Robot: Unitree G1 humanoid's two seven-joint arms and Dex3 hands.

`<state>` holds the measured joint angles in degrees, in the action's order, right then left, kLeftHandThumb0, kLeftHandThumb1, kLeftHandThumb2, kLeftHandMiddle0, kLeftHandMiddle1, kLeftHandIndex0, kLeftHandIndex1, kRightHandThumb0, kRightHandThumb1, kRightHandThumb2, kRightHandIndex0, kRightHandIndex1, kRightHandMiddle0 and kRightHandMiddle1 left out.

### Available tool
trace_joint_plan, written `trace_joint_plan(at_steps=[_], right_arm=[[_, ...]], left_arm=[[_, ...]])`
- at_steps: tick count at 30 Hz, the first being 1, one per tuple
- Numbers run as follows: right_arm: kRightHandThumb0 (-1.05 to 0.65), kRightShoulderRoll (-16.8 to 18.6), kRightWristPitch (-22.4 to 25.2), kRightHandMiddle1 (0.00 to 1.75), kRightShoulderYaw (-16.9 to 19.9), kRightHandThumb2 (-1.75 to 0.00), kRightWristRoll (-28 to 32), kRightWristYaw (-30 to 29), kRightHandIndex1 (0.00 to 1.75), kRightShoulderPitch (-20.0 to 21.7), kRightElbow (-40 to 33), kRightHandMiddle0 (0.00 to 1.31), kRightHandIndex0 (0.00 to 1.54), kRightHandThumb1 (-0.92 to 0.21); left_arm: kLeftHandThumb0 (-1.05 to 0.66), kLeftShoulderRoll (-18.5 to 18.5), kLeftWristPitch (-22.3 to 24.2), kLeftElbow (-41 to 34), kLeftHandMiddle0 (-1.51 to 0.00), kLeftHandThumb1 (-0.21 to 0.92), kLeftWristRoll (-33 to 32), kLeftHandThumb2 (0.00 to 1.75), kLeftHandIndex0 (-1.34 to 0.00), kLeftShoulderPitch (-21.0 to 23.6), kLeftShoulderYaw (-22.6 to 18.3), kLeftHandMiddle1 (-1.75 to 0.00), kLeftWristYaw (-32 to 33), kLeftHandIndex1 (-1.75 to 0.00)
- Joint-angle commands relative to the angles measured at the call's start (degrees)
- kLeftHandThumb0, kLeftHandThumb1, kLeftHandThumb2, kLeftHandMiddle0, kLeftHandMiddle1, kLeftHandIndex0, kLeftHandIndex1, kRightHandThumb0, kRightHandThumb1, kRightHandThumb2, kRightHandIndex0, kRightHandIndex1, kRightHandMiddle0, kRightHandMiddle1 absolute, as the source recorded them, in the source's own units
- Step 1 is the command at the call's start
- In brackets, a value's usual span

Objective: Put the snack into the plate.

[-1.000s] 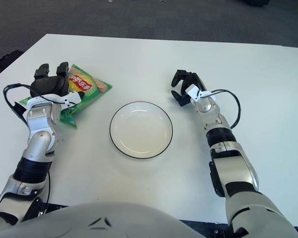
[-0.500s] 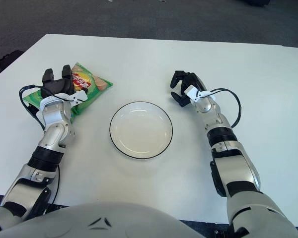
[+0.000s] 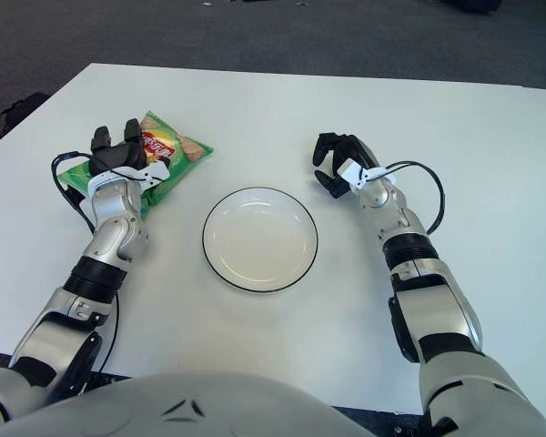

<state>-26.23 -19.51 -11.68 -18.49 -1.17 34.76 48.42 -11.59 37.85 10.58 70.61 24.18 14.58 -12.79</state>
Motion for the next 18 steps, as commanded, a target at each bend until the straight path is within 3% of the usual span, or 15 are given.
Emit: trace_joint_plan(at_steps=[1,4,7,11,18], right_arm=[[-0.01,1.03,2.15,1.53,-1.78,-1.72,-1.26,3.04,1.75,-4.68,2.35,0.83,0.89,0.10],[-0.01,0.89,2.01,1.53,-1.76,-1.71,-1.29,3.29,1.75,-4.72,2.05,0.83,0.88,0.10],[-0.01,0.77,2.00,1.53,-1.78,-1.72,-1.47,3.26,1.75,-4.77,1.83,0.84,0.89,0.11],[-0.01,0.68,2.11,1.53,-1.70,-1.73,-1.44,3.46,1.75,-4.81,1.68,0.85,0.90,0.12],[-0.01,0.49,2.45,1.53,-1.87,-1.75,-1.86,3.38,1.75,-4.98,1.08,0.85,0.91,0.13]], left_arm=[[-1.05,-1.19,-1.64,4.73,-0.09,0.92,-3.31,0.88,0.00,-3.38,1.91,-0.05,-0.78,0.00],[-1.05,-2.57,-2.55,5.61,-0.03,0.92,-4.01,0.84,0.00,-2.76,2.46,-0.51,-0.46,-0.18],[-1.05,-3.84,-3.33,6.35,-0.01,0.92,-4.40,0.81,0.00,-2.33,3.33,-0.81,-0.58,-0.40],[-1.05,-5.04,-3.99,7.19,-0.02,0.92,-5.18,0.79,0.00,-1.87,4.28,-1.00,-0.40,-0.62],[-0.99,-6.77,-5.47,10.39,-0.33,0.92,-6.78,0.72,0.00,-0.26,5.28,-1.38,-0.09,-1.10]])
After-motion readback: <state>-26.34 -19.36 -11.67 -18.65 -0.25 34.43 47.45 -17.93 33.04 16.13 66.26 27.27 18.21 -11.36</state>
